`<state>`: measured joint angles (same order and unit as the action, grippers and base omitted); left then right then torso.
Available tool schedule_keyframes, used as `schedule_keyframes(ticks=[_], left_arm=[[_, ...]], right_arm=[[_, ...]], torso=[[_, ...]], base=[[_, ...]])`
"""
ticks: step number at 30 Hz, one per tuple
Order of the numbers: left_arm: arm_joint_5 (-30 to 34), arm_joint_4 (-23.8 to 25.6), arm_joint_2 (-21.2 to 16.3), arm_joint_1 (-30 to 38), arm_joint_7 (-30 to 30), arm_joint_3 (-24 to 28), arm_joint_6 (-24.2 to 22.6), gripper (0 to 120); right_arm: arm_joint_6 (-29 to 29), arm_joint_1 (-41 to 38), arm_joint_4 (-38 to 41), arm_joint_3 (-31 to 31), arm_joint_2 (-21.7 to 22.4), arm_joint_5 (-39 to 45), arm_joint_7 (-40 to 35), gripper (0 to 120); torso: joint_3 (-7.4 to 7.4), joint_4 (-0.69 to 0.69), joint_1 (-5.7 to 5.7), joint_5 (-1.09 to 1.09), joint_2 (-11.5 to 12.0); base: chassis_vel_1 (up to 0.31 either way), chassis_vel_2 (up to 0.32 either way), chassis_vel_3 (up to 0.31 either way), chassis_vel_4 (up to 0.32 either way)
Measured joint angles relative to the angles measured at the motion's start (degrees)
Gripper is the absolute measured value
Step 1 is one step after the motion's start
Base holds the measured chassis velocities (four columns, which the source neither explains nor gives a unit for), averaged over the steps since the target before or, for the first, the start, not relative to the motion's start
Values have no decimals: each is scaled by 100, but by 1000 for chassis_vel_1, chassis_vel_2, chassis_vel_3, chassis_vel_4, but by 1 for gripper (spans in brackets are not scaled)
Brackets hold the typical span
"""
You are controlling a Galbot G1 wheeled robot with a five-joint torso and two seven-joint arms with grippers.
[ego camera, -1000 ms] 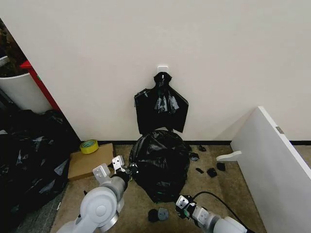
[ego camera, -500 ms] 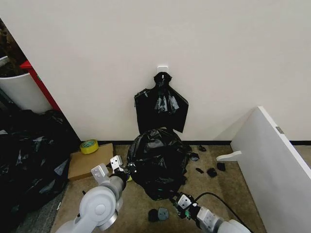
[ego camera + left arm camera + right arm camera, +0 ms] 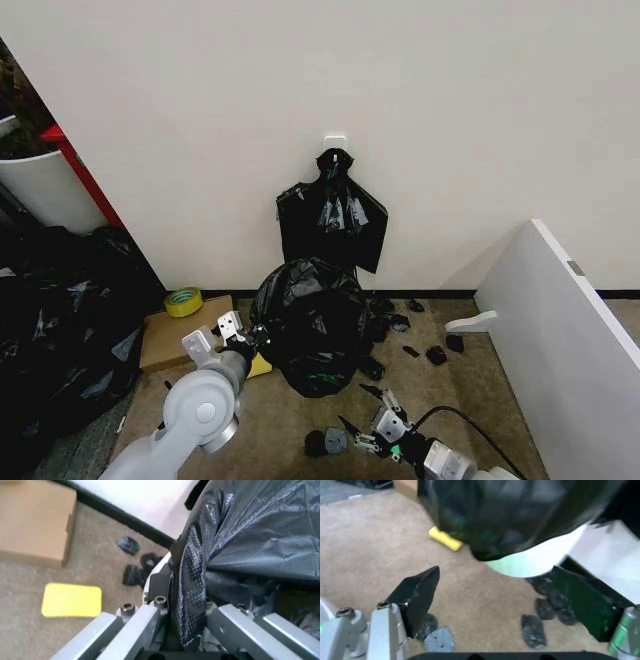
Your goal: Place the garbage bag over the trash bin.
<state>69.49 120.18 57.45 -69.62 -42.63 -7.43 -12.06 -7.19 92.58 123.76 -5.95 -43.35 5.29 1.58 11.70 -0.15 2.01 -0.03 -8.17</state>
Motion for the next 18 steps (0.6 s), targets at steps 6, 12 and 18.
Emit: schedule_keyframes(ticks=[6, 12, 18], left_arm=[[-1227, -198, 46, -204, 626, 239, 294, 1], [-2000, -198, 178, -401, 1011, 393, 507, 1], [-3015, -164, 299, -522, 1304, 594, 642, 1]], right_arm=[[-475, 899, 1323, -705, 154, 703, -180, 61], [-1696, 249, 1987, -629, 20, 2515, -1055, 37], [-2116, -511, 1826, -197, -257, 3166, -1617, 17]], torso=[[0, -1, 0, 2, 0], [0, 1, 0, 0, 0], [0, 1, 0, 0, 0]], base=[[0, 0, 0, 0], [0, 0, 0, 0], [0, 0, 0, 0]])
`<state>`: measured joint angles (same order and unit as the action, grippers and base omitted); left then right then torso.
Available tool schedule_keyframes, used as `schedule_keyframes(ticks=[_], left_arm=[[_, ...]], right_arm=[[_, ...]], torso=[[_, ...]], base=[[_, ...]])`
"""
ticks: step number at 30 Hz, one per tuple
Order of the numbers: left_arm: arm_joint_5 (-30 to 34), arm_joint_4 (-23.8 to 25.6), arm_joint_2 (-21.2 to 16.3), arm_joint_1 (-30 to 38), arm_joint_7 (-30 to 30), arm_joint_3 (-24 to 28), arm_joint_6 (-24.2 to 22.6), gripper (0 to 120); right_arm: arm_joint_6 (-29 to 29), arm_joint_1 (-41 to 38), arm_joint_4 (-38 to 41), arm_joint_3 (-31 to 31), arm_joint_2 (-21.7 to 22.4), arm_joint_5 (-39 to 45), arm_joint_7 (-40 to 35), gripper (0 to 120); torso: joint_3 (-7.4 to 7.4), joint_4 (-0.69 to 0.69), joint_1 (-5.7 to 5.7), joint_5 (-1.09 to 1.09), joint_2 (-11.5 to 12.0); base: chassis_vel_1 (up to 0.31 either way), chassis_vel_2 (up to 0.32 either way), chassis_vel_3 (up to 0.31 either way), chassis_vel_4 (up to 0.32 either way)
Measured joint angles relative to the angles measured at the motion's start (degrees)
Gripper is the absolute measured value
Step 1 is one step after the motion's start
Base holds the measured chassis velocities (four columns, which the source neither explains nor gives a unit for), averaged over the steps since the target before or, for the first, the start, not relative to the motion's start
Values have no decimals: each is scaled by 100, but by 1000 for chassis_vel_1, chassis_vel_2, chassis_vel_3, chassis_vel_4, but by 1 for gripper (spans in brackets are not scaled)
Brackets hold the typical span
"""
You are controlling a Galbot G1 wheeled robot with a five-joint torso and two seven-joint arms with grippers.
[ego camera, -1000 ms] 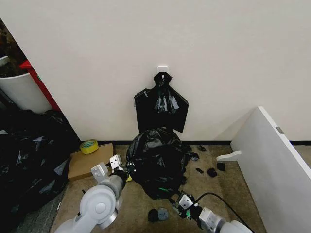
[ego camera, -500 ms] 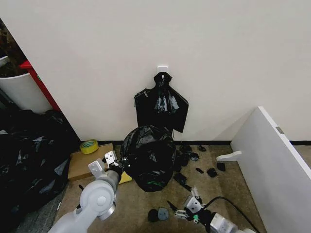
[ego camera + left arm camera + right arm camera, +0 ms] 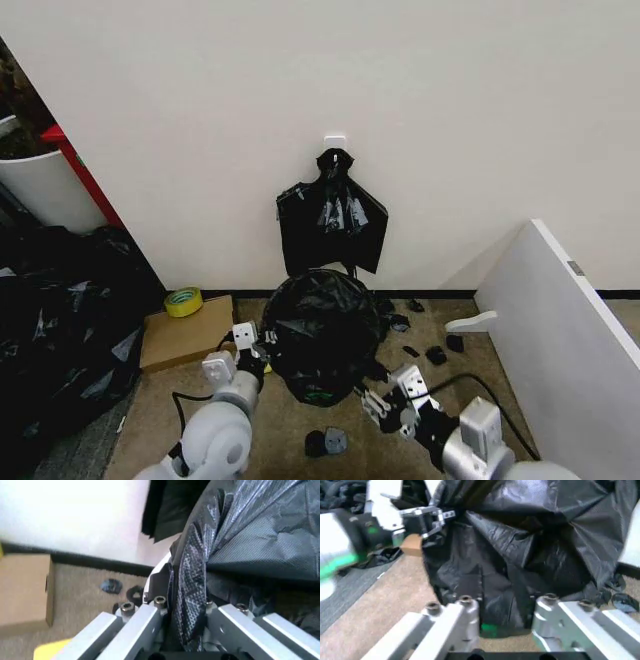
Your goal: Place the garbage bag over the trash bin.
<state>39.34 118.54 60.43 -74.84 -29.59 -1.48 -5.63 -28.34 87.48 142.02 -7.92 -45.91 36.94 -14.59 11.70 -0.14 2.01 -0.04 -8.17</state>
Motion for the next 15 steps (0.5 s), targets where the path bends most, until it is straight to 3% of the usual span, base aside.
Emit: schedule_keyframes(ticks=[5, 10, 15], left_arm=[[-439, -58, -29, 168, 115, 406, 2, 1], [-516, -64, -3, 187, 108, 530, -19, 1], [-526, -25, 22, 88, 81, 532, -43, 1]], right_arm=[[-357, -613, -180, 282, -435, 492, -442, 1], [-737, -1382, -641, 888, -731, 584, -927, 0], [-1191, -2213, -1689, 1679, -1269, 361, -1411, 0]], torso=[[0, -4, 0, 1, 0], [0, 0, 0, 0, 0], [1, -1, 0, 1, 0]], base=[[0, 0, 0, 0], [0, 0, 0, 0], [0, 0, 0, 0]])
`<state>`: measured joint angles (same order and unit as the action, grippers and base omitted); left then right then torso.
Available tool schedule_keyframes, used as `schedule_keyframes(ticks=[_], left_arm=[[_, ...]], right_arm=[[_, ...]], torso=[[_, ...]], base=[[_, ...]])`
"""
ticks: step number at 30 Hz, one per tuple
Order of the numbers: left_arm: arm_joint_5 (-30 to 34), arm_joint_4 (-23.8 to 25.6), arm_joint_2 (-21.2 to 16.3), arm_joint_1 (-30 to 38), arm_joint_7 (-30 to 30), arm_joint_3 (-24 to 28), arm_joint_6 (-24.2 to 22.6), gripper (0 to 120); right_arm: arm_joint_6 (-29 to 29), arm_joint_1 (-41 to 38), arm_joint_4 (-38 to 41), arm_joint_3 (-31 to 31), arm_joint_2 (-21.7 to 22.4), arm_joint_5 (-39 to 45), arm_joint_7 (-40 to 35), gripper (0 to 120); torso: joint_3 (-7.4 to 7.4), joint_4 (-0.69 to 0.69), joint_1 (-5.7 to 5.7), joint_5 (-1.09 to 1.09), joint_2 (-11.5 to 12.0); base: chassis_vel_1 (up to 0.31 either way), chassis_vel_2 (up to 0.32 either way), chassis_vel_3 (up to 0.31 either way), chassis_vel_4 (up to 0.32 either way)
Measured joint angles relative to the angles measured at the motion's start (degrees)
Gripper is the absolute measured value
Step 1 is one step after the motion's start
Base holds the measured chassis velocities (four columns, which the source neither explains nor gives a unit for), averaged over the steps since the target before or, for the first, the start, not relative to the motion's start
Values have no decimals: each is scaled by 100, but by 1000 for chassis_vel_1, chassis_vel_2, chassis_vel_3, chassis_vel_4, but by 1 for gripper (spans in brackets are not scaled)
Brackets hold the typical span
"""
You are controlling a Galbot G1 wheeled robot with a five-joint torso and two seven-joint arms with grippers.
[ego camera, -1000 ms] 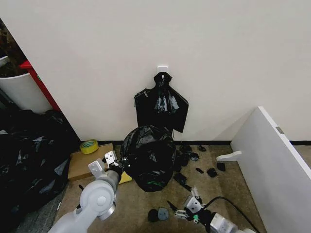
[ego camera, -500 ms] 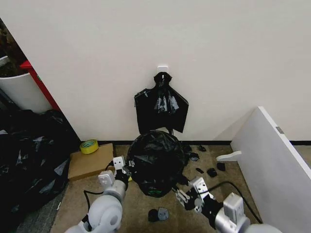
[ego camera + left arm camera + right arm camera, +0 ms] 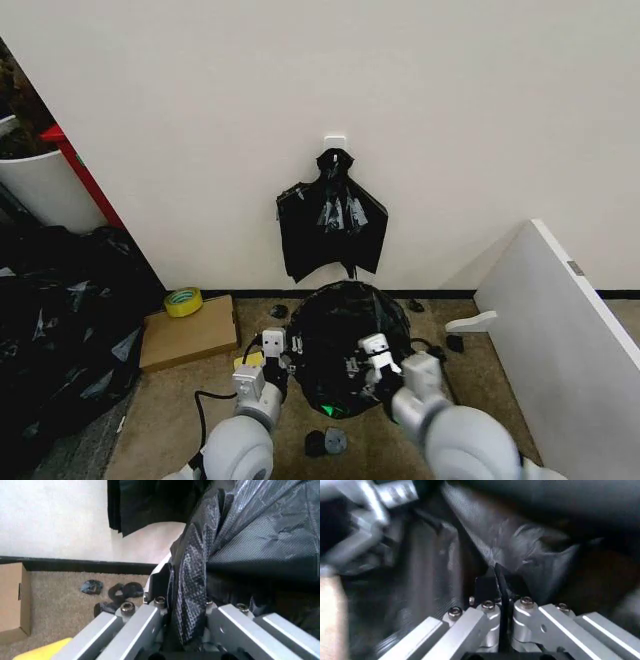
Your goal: Place the garbage bag over the trash bin.
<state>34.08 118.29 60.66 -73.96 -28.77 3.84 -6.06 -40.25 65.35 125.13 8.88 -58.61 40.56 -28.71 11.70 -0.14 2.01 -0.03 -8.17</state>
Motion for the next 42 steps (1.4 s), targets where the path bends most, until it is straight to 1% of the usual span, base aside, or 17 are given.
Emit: schedule_keyframes(ticks=[1, 3, 6, 8, 10, 15, 18, 24, 29, 33, 36, 39, 42], left_arm=[[0, 0, 0, 0, 0, 0, 0, 1], [-25, 26, -60, -35, -30, 8, 3, 1], [-29, 79, -66, -80, -69, 14, 3, 1], [-27, 95, -49, -89, -73, 8, 3, 1], [2, 149, -18, -107, -80, -13, -1, 1], [30, 270, -86, -166, -79, -21, -22, 1], [31, 297, -92, -189, -75, -24, -31, 1], [37, 350, -98, -224, -70, -30, -71, 1], [55, 352, -104, -218, -70, -49, -81, 1], [119, 354, -102, -207, -84, -78, -101, 1], [139, 360, -95, -210, -79, -76, -119, 1], [105, 461, -78, -282, 22, -91, -171, 1], [45, 511, -89, -314, 70, -121, -176, 1]], right_arm=[[0, 0, 0, 0, 0, 0, 0, 0], [-119, -290, -375, 322, -156, -337, -36, 0], [-196, -655, -775, 744, -297, -623, -97, 0], [-202, -719, -879, 811, -331, -720, -103, 0], [-207, -921, -1231, 981, -450, -1045, -120, 0], [-202, -1249, -1727, 1125, -605, -1259, -115, 0], [-197, -1351, -1878, 1161, -667, -1340, -122, 0], [-173, -1610, -2216, 1258, -759, -1834, -59, 0], [-169, -1609, -2324, 1225, -731, -1937, -31, 0], [-169, -1548, -2025, 1292, -591, -1875, -13, 0], [-169, -1549, -1837, 1353, -577, -1801, 18, 0], [-149, -1680, -2046, 1352, -701, -1930, 32, 0], [-138, -1698, -2204, 1277, -693, -2004, 28, 0]], torso=[[0, 0, 0, 0, 0], [0, 0, 0, 0, 0], [0, 1, 0, 0, 0], [0, 0, 0, 1, 0], [0, -1, 0, 0, 0], [0, -1, 0, 0, 0], [0, 0, 0, 0, 0], [0, 0, 0, 0, 0], [0, 0, 0, -1, 0], [-1, -2, 0, -1, 0], [-1, -2, 0, 1, 0], [-1, 2, 0, -2, 0], [-1, 1, 0, 0, 0]], base=[[0, 0, 0, 0], [0, 0, 0, 0], [0, 0, 0, 0], [0, 0, 0, 0], [0, 0, 0, 0], [0, 0, 0, 0], [0, 0, 0, 0], [0, 0, 0, 0], [0, 0, 0, 0], [0, 0, 0, 0], [0, 0, 0, 0], [0, 0, 0, 0], [0, 0, 0, 0]])
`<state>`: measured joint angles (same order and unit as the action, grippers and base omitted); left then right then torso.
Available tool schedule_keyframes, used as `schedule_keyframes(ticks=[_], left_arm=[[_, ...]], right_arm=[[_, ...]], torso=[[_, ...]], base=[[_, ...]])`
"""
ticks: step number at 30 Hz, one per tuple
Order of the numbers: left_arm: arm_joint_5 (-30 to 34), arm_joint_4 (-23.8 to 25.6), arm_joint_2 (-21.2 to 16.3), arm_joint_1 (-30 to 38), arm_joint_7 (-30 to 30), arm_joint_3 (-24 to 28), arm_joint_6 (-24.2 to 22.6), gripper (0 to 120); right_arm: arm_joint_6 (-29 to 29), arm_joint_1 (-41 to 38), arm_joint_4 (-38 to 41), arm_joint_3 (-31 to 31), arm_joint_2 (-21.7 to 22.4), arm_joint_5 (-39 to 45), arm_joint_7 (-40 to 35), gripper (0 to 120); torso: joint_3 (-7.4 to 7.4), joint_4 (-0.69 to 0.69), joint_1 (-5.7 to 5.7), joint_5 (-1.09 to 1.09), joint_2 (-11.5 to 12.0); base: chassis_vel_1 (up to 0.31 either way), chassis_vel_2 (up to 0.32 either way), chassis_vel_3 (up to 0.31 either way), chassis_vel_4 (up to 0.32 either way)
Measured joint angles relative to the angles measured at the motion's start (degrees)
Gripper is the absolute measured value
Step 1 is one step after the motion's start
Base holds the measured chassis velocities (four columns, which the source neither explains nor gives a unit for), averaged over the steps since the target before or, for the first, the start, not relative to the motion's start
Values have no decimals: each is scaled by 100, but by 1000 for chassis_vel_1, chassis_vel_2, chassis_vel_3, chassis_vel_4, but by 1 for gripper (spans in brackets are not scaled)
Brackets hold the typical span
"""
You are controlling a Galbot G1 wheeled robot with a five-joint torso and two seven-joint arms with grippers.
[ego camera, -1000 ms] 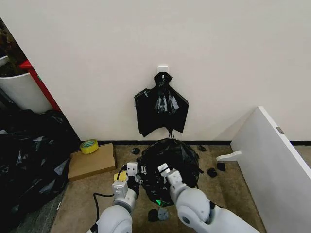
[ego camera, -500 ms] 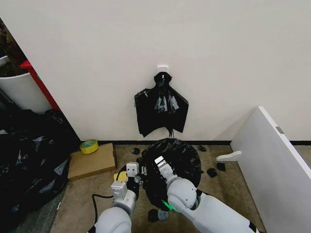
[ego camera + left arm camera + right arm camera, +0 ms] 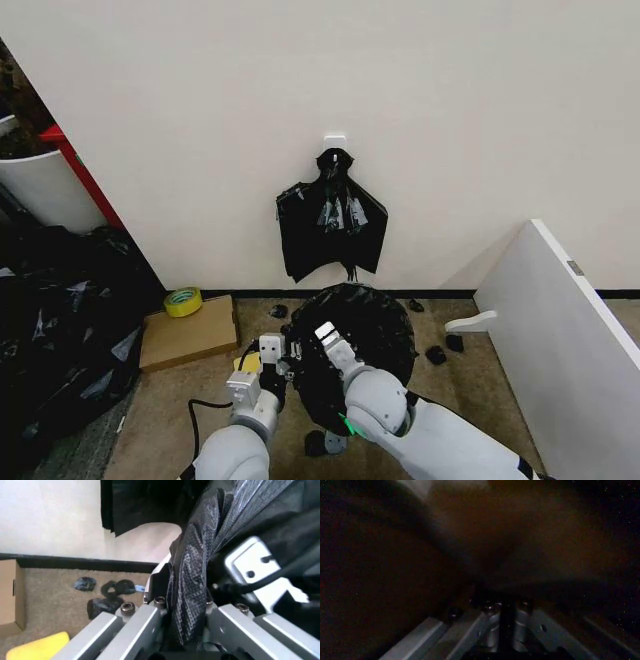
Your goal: Place the garbage bag over the trash bin.
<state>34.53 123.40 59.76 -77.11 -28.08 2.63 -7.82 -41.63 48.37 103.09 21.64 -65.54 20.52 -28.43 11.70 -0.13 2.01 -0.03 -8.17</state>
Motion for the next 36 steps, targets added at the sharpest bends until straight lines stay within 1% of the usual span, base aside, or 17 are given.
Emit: schedule_keyframes(ticks=[2, 3, 5, 9, 13, 15, 16, 18, 25, 29, 32, 33, 36], left_arm=[[-21, 22, -21, -5, 11, -18, 0, 1], [-22, 37, -36, 1, 17, -25, -1, 1], [-22, 38, -36, 19, 22, -24, -1, 1], [-22, 37, -19, 35, 22, -5, -8, 1], [-51, 65, -3, -54, 34, 42, -20, 1], [-57, 87, -14, -79, 39, 41, -20, 1], [-57, 115, -22, -86, 40, 3, -20, 1], [-45, 135, -15, -66, 42, -26, -23, 1], [-52, 177, -33, -108, 48, -21, -36, 1], [-71, 187, -36, -151, 56, -24, -36, 1], [-54, 197, -47, -143, 62, -41, -41, 1], [-7, 195, -48, -118, 55, -63, -57, 1], [192, 135, -37, -39, -38, -120, -124, 1]], right_arm=[[-5, 25, -22, -22, 77, 25, -13, 0], [-12, 104, 27, 18, 191, 38, -11, 0], [-17, 187, 131, 60, 230, 46, -7, 0], [-18, 224, 196, 66, 138, 44, -6, 0], [63, 52, -91, 0, -49, -9, -77, 0], [56, 23, -181, -34, -52, -21, -116, 0], [1, 68, -160, -28, 49, -13, -114, 0], [-15, 138, -44, 49, 112, -38, -78, 0], [-8, 41, -49, 63, -49, -41, -91, 0], [-13, 20, -83, 14, 1, 58, -118, 0], [-17, 131, 93, -20, 77, 138, -110, 0], [-15, 205, 228, -59, 101, 195, -84, 0], [69, 368, 617, -171, 207, 374, 38, 0]], torso=[[0, -1, 0, -1, 0], [0, -3, 0, 1, 0], [0, -5, 0, 0, 0], [0, -2, 0, 0, 0], [0, 0, 0, 0, 0], [0, 0, 0, 0, 0], [0, -1, 0, 0, 0], [0, -4, 0, 1, 0], [0, 0, 0, -1, 0], [0, -1, 0, -1, 0], [0, -3, 0, 0, 0], [0, -2, 0, -2, 0], [0, -2, 0, 0, 0]], base=[[0, 0, 0, 0], [0, 0, 0, 0], [0, 0, 0, 0], [0, 0, 0, 0], [0, 0, 0, 0], [0, 0, 0, 0], [0, 0, 0, 0], [0, 0, 0, 0], [0, 0, 0, 0], [0, 0, 0, 0], [0, 0, 0, 0], [0, 0, 0, 0], [0, 0, 0, 0]])
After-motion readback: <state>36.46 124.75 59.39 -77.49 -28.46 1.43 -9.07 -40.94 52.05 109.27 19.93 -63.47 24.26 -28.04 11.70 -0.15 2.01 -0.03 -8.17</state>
